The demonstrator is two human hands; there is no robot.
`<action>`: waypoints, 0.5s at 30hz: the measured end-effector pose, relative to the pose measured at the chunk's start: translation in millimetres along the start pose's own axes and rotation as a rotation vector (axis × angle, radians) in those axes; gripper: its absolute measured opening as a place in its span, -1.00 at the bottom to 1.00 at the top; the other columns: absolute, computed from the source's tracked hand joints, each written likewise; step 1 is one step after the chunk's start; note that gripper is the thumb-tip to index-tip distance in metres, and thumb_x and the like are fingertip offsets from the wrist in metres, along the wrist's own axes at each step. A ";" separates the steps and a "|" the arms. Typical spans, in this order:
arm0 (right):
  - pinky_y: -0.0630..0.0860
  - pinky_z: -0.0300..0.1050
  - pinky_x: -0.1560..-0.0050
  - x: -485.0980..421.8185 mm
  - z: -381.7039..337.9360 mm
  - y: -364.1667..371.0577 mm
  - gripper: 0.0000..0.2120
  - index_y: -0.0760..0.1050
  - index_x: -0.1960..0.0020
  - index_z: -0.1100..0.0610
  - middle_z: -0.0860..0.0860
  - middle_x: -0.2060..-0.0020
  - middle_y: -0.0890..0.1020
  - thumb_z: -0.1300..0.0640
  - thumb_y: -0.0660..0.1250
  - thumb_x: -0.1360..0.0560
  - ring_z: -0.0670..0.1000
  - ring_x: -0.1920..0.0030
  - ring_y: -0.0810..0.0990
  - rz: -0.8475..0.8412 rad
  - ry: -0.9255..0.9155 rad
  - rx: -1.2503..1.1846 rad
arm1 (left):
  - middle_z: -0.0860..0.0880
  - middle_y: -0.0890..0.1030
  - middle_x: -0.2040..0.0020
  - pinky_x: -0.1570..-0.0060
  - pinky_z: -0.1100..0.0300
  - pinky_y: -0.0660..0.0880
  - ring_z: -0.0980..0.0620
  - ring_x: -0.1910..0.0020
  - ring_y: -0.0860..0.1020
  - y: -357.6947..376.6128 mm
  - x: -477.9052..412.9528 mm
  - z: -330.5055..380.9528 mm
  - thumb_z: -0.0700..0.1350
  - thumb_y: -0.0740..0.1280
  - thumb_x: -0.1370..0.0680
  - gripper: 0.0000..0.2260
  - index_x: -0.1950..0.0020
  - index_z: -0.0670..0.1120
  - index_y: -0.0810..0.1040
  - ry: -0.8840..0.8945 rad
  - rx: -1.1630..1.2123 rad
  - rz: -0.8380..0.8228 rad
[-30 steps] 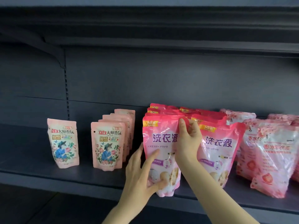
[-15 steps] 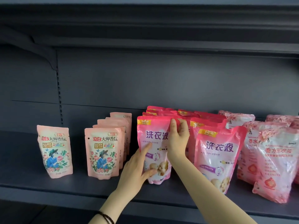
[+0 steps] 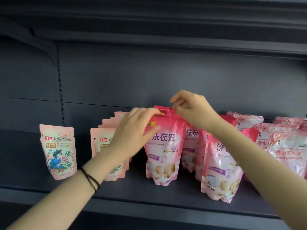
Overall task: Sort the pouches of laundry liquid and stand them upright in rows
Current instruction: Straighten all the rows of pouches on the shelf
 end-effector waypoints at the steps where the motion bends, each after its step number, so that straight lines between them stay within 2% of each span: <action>1: 0.50 -0.30 0.03 -5.6 -3.3 2.8 -0.83 0.54 -0.06 0.09 -0.02 0.14 0.63 0.24 0.30 -0.49 0.01 0.12 0.62 -0.115 -0.020 0.077 | 0.07 0.54 -0.18 -0.13 0.10 0.36 0.02 -0.19 0.45 -3.5 -14.7 -0.2 0.11 0.20 -0.56 -0.68 -0.26 0.02 0.44 0.039 -0.064 -0.047; 4: 0.55 0.03 -0.03 -13.1 -9.9 11.3 -0.80 0.51 -0.09 0.01 -0.07 0.11 0.64 0.02 0.27 -0.48 -0.01 0.09 0.62 -0.370 -0.098 0.361 | 0.07 0.56 -0.12 -0.07 0.12 0.33 0.03 -0.14 0.47 5.5 -45.7 -0.2 0.14 0.17 -0.58 -0.68 -0.26 0.04 0.45 0.199 -0.226 -0.203; 6: 0.56 0.04 -0.01 -13.9 -9.2 14.8 -0.71 0.49 -0.13 -0.04 -0.11 0.08 0.62 -0.08 0.21 -0.45 -0.04 0.08 0.61 -0.508 -0.135 0.513 | 0.08 0.56 -0.09 -0.05 0.12 0.34 0.04 -0.12 0.47 15.8 -58.5 2.9 0.17 0.13 -0.59 -0.66 -0.27 0.07 0.45 0.333 -0.305 -0.275; 8: 0.55 -0.02 0.02 -17.4 -2.4 11.5 -0.75 0.48 -0.16 -0.08 -0.15 0.09 0.60 -0.05 0.22 -0.50 -0.06 0.08 0.59 -0.583 -0.176 0.655 | 0.10 0.56 -0.06 -0.05 0.13 0.35 0.06 -0.10 0.48 26.9 -71.7 4.6 0.22 0.07 -0.58 -0.64 -0.26 0.10 0.45 0.443 -0.379 -0.337; 11: 0.55 -0.06 0.09 -27.7 16.0 -6.6 -0.78 0.46 -0.17 -0.15 -0.21 0.12 0.55 -0.02 0.25 -0.53 -0.09 0.09 0.54 -0.600 -0.200 0.811 | 0.12 0.56 -0.03 -0.02 0.14 0.36 0.07 -0.09 0.47 45.2 -94.3 8.3 0.27 0.04 -0.58 -0.62 -0.25 0.14 0.43 0.544 -0.446 -0.405; 15: 0.55 -0.02 0.07 -36.6 52.7 -28.4 -0.75 0.46 -0.19 -0.16 -0.21 0.09 0.55 -0.02 0.27 -0.52 -0.10 0.08 0.50 -0.648 -0.187 0.910 | 0.12 0.57 -0.03 0.03 0.15 0.32 0.07 -0.10 0.47 76.6 -124.7 29.8 0.25 0.10 -0.58 -0.65 -0.25 0.13 0.44 0.636 -0.444 -0.421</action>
Point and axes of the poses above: each hand's wrist, its own x-axis away from the middle knuckle, its own y-axis out of the palm, z = x × y, the point moved 10 cm from there along -x, towards the middle knuckle
